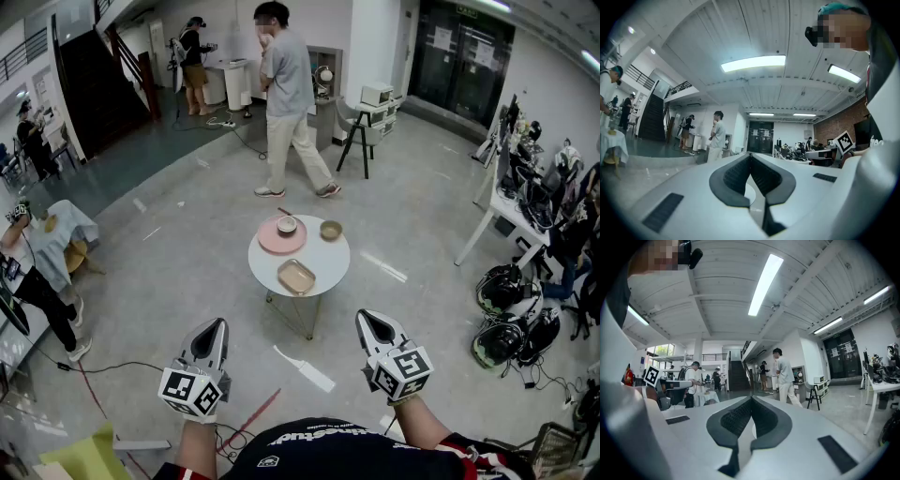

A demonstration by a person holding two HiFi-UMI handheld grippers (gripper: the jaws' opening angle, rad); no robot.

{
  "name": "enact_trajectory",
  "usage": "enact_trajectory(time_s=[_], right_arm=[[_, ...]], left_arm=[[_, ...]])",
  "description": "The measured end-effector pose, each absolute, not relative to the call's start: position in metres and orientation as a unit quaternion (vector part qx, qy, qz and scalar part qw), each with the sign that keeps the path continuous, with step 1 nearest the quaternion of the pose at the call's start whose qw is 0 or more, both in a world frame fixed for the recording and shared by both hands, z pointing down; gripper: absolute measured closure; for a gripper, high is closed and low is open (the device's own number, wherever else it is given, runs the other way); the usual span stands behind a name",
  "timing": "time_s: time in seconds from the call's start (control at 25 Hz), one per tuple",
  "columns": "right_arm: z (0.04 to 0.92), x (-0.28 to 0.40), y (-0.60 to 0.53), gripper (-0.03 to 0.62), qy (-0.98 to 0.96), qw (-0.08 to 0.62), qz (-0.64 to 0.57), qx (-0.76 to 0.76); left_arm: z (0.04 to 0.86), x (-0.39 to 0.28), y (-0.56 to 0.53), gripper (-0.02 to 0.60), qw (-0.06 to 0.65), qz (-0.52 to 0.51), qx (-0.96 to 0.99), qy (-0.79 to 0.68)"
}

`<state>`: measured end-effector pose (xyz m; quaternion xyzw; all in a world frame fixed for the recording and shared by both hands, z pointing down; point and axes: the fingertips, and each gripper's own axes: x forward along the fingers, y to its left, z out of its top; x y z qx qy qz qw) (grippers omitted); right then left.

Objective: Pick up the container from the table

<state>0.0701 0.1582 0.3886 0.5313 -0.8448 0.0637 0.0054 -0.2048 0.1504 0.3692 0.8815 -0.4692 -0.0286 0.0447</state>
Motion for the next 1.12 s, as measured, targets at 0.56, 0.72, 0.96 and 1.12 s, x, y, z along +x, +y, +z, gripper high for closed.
enact_trajectory(time_s=[0.56,0.72,0.96,1.12], right_arm=[[0.395,0.075,0.157,0.579,-0.847,-0.001,0.068,0.528],[0.393,0.078,0.157,0.579,-0.848,-0.011,0.071,0.525],[0.399,0.085,0.159,0.579,-0.852,-0.006,0.075,0.518],[0.400,0.093,0.158,0.577,-0.854,-0.006,0.083,0.513]], left_arm=[[0.373,-0.194,0.151,0.557,0.047,-0.020,0.884,-0.465],[0.373,-0.190,0.150,0.557,0.048,-0.025,0.883,-0.465],[0.374,-0.180,0.153,0.557,0.051,-0.024,0.881,-0.470],[0.371,-0.173,0.154,0.557,0.055,-0.024,0.879,-0.473]])
